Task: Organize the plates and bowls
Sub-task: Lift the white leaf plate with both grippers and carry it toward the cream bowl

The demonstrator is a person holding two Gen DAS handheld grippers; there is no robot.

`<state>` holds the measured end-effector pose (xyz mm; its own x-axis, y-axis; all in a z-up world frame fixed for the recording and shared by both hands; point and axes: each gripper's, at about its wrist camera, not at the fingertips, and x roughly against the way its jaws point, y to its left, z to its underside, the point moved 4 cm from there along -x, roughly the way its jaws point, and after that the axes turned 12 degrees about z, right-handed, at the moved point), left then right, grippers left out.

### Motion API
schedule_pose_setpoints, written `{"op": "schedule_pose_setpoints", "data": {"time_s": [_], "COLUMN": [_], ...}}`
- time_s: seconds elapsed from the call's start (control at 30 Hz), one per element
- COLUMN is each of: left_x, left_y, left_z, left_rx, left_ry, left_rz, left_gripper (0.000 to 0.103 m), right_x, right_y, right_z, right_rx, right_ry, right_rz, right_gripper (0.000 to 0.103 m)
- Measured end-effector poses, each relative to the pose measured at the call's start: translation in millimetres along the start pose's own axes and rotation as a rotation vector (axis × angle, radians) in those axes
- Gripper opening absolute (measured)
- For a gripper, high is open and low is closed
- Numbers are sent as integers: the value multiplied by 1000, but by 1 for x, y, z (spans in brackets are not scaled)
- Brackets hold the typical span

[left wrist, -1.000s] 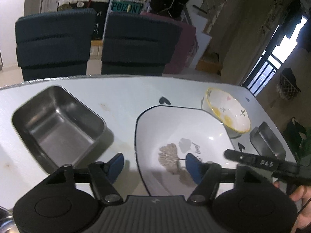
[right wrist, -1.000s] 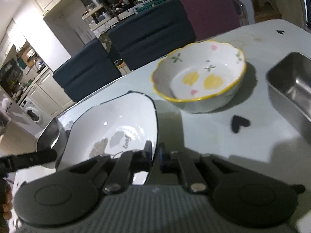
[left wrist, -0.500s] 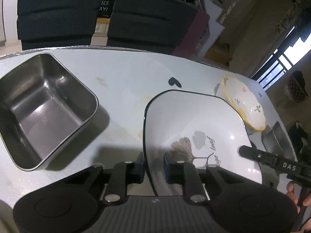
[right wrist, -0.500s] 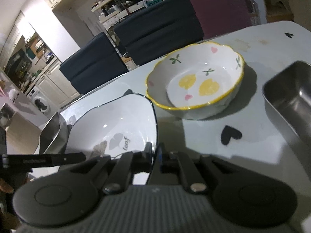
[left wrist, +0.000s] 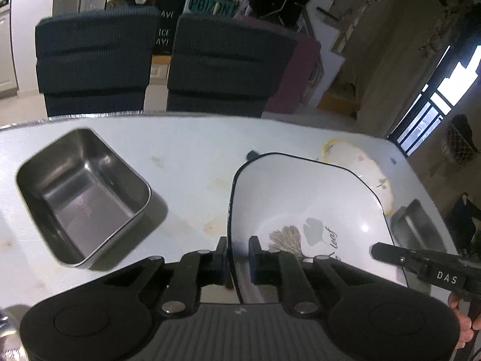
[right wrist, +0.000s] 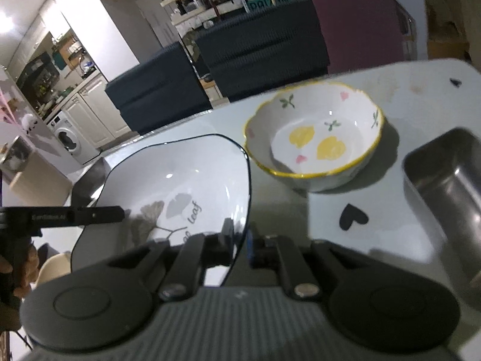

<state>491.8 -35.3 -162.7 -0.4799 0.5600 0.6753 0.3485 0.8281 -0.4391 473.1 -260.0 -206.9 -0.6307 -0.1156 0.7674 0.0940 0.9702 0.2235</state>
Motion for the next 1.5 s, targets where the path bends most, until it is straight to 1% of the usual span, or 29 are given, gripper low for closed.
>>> {"op": "schedule_pose_setpoints", "data": {"time_s": [0.1, 0.23, 0.4, 0.6, 0.8, 0.97, 1.1, 1.17, 1.33, 1.4, 1.5], "left_x": [21, 47, 79, 102, 112, 114, 111, 108, 100, 95, 87], "left_y": [-17, -35, -65, -102, -127, -130, -123, -118, -105, -101, -99], "left_z": [7, 23, 43, 83, 128, 164, 193, 201, 207, 206, 205], "left_rx": [-6, 17, 16, 14, 33, 81, 144, 165, 204, 217, 224], "left_ry": [-21, -43, -70, -78, -63, -46, -33, -27, -30, -34, -31], "left_rz": [-5, -2, -11, -5, 15, 6, 4, 5, 1, -3, -9], "left_gripper": [14, 14, 13, 13, 13, 13, 14, 14, 14, 14, 15], "right_x": [23, 56, 98, 140, 169, 177, 173, 168, 156, 151, 146], "right_y": [0, 1, -1, -8, -30, -36, -34, -30, -21, -15, -17], "right_z": [1, 6, 19, 43, 72, 98, 112, 119, 130, 133, 131], "right_rx": [-11, 1, 18, 17, -3, 4, 43, 71, 115, 134, 130], "right_ry": [-16, -25, -23, -27, -19, 5, 47, 68, 129, 133, 140], "right_rz": [-4, -5, -4, 30, 67, 92, 111, 127, 154, 169, 190], "right_gripper": [10, 10, 10, 11, 11, 11, 11, 11, 12, 12, 12]}}
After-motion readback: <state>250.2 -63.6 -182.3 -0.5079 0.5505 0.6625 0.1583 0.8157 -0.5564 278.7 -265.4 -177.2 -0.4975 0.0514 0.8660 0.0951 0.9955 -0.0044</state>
